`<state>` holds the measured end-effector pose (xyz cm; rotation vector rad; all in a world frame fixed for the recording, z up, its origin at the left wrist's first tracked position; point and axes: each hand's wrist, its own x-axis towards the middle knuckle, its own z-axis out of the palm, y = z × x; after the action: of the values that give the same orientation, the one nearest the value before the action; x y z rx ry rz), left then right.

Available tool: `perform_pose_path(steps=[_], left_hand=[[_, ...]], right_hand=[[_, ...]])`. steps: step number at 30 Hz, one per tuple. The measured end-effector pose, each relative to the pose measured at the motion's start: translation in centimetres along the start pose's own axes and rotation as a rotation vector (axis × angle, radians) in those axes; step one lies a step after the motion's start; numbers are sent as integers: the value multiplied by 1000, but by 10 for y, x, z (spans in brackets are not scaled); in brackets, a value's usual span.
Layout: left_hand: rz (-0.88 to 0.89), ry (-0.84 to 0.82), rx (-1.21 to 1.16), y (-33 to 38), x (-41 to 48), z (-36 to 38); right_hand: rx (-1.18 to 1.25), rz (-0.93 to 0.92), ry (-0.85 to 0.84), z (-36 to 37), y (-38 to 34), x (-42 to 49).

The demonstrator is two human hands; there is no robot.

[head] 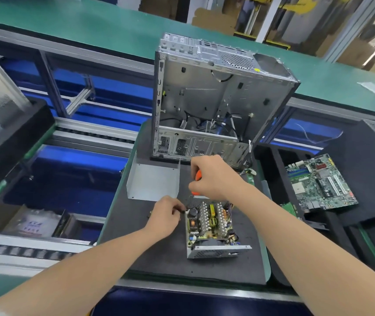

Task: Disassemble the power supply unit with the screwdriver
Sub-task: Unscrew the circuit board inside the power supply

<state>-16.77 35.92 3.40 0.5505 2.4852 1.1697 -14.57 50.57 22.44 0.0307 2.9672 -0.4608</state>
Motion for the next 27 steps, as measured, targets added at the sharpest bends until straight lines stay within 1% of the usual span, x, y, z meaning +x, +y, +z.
perform_pose_path(steps=[15,21,27], left_hand=[[11,56,-10,-1,-5,3],[-45,77,-64,-3,-5,5],[-40,77,-87,-3,-5,6]], right_hand=[[40,20,0,9,11,-2],[36,22,7,8,12,-2],[24,14,-1,8,12,1]])
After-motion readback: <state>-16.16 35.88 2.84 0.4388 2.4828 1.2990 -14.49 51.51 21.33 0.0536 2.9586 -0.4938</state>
